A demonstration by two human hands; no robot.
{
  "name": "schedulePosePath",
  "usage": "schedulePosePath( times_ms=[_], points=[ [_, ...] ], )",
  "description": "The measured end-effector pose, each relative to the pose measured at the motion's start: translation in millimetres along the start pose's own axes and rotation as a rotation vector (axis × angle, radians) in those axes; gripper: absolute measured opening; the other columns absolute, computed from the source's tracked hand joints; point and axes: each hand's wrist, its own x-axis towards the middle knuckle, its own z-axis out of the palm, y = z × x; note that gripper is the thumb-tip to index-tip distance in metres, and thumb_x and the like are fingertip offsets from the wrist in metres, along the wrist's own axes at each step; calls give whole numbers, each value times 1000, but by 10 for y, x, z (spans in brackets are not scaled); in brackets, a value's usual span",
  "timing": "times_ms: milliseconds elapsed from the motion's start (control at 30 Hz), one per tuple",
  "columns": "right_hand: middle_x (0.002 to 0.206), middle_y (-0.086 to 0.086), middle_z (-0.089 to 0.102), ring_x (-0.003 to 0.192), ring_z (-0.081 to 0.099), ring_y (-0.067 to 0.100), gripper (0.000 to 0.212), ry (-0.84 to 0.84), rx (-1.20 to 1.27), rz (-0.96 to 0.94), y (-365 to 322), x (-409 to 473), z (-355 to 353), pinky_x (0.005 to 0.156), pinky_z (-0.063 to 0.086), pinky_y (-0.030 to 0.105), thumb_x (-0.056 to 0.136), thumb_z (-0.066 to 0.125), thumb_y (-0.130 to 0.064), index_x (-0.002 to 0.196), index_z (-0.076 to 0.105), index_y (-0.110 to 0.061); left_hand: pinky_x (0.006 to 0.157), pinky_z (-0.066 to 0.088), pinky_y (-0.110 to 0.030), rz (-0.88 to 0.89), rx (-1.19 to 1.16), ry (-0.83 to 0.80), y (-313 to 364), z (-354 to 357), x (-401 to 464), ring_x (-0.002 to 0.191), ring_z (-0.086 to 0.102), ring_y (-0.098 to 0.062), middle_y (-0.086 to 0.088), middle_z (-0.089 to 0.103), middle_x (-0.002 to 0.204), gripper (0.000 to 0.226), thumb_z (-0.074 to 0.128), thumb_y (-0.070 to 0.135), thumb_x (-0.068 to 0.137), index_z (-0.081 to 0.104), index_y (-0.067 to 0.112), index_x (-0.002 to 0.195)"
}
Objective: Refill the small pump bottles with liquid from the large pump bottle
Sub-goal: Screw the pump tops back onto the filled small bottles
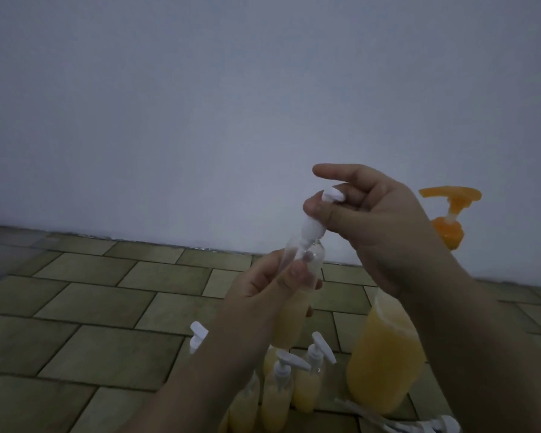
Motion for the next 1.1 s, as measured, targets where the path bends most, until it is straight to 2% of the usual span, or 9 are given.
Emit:
schedulePosePath(
  times_ms=[100, 267, 400, 533, 633, 767, 867, 1000, 1100],
  points=[
    [85, 9, 70, 75, 67, 10, 52, 44, -25, 40, 23, -17, 8, 69, 54, 19, 57, 71, -35, 106, 65, -17, 58, 49, -22, 15, -3, 11, -19, 20, 6, 69, 63, -12, 0, 71, 85, 36, 57, 54, 64, 71, 30, 87],
    [76, 5, 69, 83, 70, 13, 48, -1, 138, 72, 4, -44, -21, 78, 55, 24, 63, 68, -17, 111, 63, -13, 58, 49, -20, 22, 11, 20, -20, 27, 26, 69, 63, -10, 1, 71, 85, 33, 58, 55, 72, 71, 30, 88],
    [73, -5, 67, 72, 65, 5, 57, -7, -23, 85, -26, -35, 0, 70, 52, 17, 56, 73, -36, 109, 63, -21, 61, 50, -20, 13, 35, -11, -40, 75, 10, 71, 65, -8, 4, 72, 88, 28, 61, 56, 76, 69, 36, 93],
    [91, 6, 74, 89, 71, 18, 55, -46, 138, 105, -77, -59, -72, 81, 56, 29, 65, 66, -17, 119, 57, -15, 57, 51, -21, 25, 10, 15, 3, 52, 28, 65, 64, -9, 2, 71, 85, 40, 54, 55, 67, 70, 28, 91],
    [86, 10, 74, 87, 71, 21, 50, 4, 74, 80, -42, -58, -42, 88, 54, 39, 59, 69, -22, 108, 61, -14, 58, 50, -23, 45, 35, 24, -8, 42, 32, 67, 63, -10, 1, 71, 85, 39, 53, 52, 72, 69, 24, 95],
    [86, 8, 74, 86, 71, 20, 55, 27, 70, 109, -21, -53, -23, 88, 53, 39, 54, 73, -29, 106, 63, -13, 58, 50, -21, 55, 24, 52, -5, 47, 28, 70, 63, -12, -2, 69, 85, 34, 56, 55, 73, 70, 28, 90],
    [81, 10, 73, 80, 70, 20, 38, 31, 50, 96, -3, -58, -23, 82, 55, 36, 53, 74, -29, 85, 70, -9, 58, 51, -25, 73, 82, 47, 17, 34, 33, 69, 62, -17, -7, 68, 84, 32, 57, 57, 79, 69, 29, 90],
    [83, 8, 74, 80, 70, 17, 28, -54, 151, 96, -11, -57, -21, 74, 57, 26, 63, 66, -21, 85, 70, -4, 44, 45, -25, -73, -206, -46, 88, -6, 14, 51, 56, -17, -12, 65, 76, 51, 57, 56, 78, 69, 9, 93],
    [82, 7, 73, 73, 67, 15, 25, -130, 357, 130, -21, -99, 6, 54, 51, 19, 69, 59, -15, 90, 66, -2, 41, 44, -22, -187, -514, -292, 103, -25, 20, 43, 52, -15, -8, 60, 71, 52, 54, 55, 79, 68, 7, 93]
  ],
)
